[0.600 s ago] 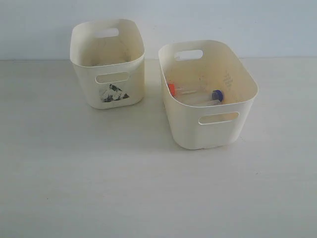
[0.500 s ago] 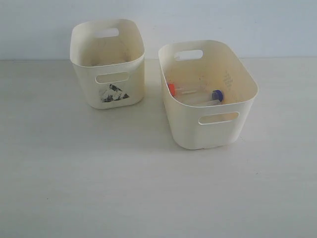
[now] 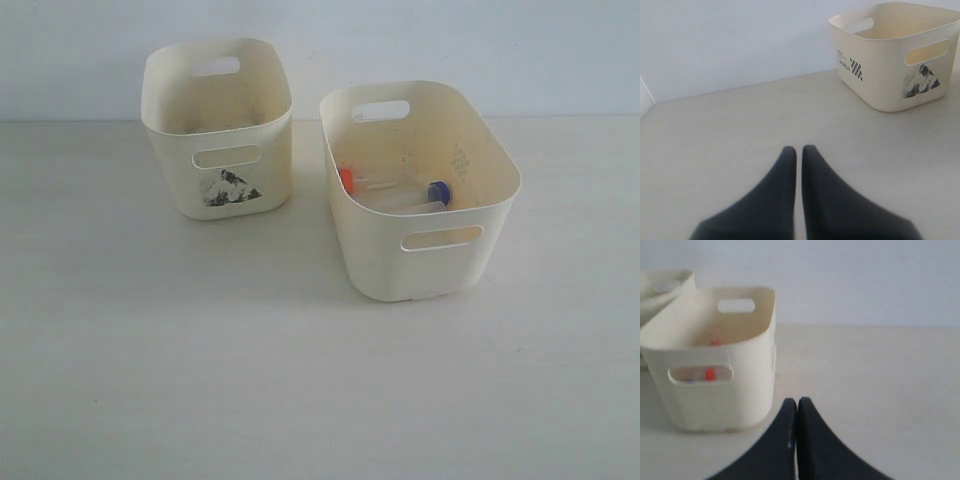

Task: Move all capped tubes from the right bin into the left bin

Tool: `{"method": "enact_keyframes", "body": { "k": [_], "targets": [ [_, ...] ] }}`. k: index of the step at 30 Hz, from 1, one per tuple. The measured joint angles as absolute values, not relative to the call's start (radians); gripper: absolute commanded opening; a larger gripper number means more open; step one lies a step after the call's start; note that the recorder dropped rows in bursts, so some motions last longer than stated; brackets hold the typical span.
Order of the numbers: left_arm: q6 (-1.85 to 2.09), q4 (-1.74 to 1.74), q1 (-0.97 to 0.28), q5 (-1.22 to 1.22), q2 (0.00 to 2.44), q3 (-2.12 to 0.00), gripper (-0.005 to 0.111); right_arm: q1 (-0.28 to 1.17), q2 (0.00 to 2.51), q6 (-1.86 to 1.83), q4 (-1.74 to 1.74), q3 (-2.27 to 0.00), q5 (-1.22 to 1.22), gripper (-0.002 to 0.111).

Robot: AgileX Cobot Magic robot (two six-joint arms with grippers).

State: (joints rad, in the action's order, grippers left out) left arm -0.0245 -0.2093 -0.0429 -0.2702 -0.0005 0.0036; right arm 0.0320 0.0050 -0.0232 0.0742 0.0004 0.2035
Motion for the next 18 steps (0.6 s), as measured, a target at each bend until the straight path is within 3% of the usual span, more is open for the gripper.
{"method": "enact_keyframes", "body": {
  "k": [8,18],
  "targets": [
    [-0.024,-0.209,-0.043,-0.270,0.000,0.004,0.004,0.032,0.005,-0.023,0.074,0.000,-0.187,0.000],
    [-0.024,-0.209,-0.043,-0.270,0.000,0.004,0.004,0.032,0.003,-0.023,0.074,0.000,-0.438,0.000]
  ]
}}
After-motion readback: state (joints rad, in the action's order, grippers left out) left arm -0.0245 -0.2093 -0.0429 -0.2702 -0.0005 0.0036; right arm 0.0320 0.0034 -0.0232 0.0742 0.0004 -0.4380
